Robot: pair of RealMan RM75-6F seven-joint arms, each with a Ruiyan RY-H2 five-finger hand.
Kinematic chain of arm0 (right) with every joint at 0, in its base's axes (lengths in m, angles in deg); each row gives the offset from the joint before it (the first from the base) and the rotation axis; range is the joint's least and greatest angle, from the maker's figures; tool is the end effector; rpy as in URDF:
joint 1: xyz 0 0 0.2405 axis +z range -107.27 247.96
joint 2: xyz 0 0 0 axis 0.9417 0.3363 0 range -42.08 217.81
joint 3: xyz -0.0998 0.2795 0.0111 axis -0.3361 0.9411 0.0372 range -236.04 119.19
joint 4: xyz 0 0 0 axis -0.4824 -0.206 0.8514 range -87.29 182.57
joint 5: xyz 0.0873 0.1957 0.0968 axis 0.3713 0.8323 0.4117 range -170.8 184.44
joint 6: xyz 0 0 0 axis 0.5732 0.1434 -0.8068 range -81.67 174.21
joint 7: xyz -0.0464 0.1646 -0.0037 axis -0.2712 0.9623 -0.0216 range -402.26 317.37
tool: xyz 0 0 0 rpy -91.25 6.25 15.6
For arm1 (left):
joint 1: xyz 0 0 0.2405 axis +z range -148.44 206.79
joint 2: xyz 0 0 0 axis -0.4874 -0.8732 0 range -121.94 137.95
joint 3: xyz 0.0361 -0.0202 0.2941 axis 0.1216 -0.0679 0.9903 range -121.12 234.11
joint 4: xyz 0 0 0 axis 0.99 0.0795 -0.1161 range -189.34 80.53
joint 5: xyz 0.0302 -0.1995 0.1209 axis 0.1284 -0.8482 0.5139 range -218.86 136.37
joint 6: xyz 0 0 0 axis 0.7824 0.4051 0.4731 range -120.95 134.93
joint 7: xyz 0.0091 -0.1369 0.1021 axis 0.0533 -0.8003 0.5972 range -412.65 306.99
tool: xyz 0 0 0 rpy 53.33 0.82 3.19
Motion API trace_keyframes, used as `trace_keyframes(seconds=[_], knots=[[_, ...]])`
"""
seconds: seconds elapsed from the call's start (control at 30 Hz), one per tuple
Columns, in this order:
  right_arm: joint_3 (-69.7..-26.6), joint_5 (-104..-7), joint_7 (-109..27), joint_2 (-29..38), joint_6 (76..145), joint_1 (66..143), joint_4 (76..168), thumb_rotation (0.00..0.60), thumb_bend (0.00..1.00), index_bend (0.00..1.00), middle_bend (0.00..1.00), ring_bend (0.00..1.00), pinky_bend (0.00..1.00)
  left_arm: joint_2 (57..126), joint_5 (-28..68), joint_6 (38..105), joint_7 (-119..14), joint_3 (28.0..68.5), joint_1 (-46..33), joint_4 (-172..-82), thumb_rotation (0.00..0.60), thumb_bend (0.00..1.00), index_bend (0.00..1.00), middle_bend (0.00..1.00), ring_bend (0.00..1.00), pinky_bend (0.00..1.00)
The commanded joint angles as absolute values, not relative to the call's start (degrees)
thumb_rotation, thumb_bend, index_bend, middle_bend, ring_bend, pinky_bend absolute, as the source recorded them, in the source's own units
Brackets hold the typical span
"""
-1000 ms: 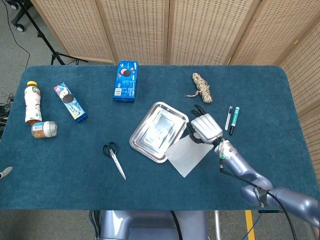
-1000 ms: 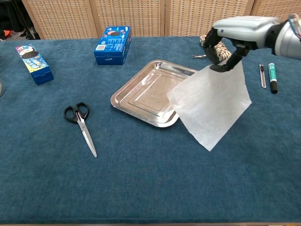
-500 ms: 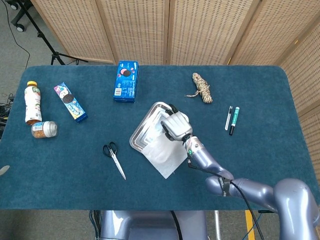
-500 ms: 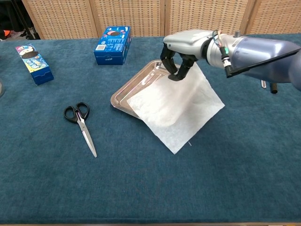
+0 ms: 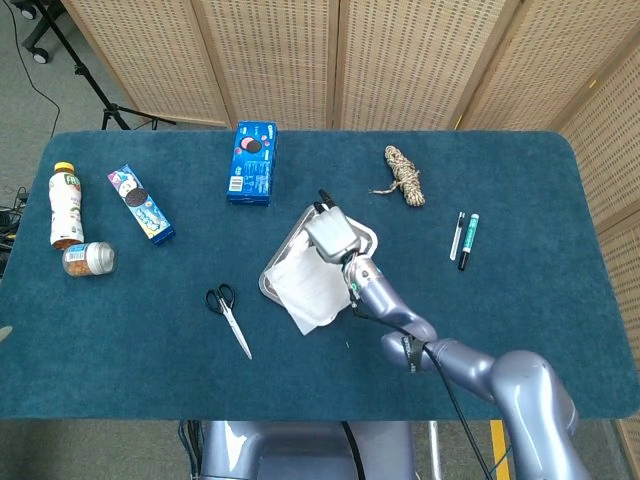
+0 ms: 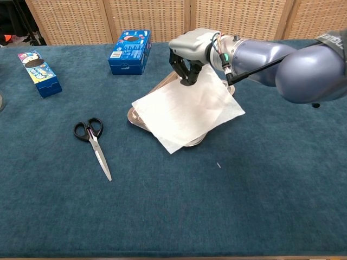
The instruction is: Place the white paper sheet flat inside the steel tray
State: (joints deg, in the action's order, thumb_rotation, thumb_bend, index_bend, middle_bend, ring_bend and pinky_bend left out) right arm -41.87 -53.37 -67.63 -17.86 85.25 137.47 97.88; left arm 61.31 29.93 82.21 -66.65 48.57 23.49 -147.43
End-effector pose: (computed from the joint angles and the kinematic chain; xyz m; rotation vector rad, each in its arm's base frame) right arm -0.0445 -0.5181 -0.1188 2.0233 -0.5585 0.8105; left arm -0.4014 0.2346 0.2350 -1.1306 -1.0867 -0.8507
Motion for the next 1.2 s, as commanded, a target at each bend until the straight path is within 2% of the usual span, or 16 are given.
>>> trace_keyframes(seconds=[0.03, 0.3, 0.8, 1.07, 1.17, 1.2], knots=[[-42.3, -56.0, -65.3, -19.9, 83.8, 139.4, 94.1, 0.600, 0.52, 0.69, 0.59, 0.20, 0.00, 61.4, 29.4, 81.9, -66.3, 48.4, 23.3, -147.5, 0.600, 0.00, 0.00, 0.00, 0.00, 0.00], [-43.4, -61.1, -59.4, -23.6, 82.5, 142.3, 86.2, 0.600, 0.52, 0.69, 0.58, 0.21, 0.00, 61.6, 28.2, 81.0, -65.5, 48.1, 22.8, -147.3, 0.600, 0.00, 0.00, 0.00, 0.00, 0.00], [-49.5, -72.1, -47.8, -29.9, 79.5, 146.9, 68.9, 0.600, 0.52, 0.69, 0.58, 0.21, 0.03, 62.9, 26.7, 79.8, -62.0, 48.4, 22.1, -147.2, 0.600, 0.00, 0.00, 0.00, 0.00, 0.00], [-52.7, -76.7, -45.2, -31.3, 82.5, 147.3, 63.7, 0.600, 0.51, 0.69, 0.57, 0.21, 0.04, 63.1, 25.9, 79.1, -61.6, 48.3, 21.8, -147.0, 0.600, 0.00, 0.00, 0.00, 0.00, 0.00], [-53.7, -78.0, -45.2, -32.0, 84.2, 147.1, 61.5, 0.600, 0.38, 0.68, 0.52, 0.21, 0.05, 63.1, 25.9, 79.0, -61.5, 48.3, 21.8, -147.0, 0.600, 0.00, 0.00, 0.00, 0.00, 0.00], [-53.7, -78.1, -45.4, -32.1, 84.3, 147.1, 60.9, 0.600, 0.29, 0.63, 0.46, 0.21, 0.05, 63.1, 25.9, 78.9, -61.5, 48.3, 21.7, -146.9, 0.600, 0.00, 0.00, 0.00, 0.00, 0.00]])
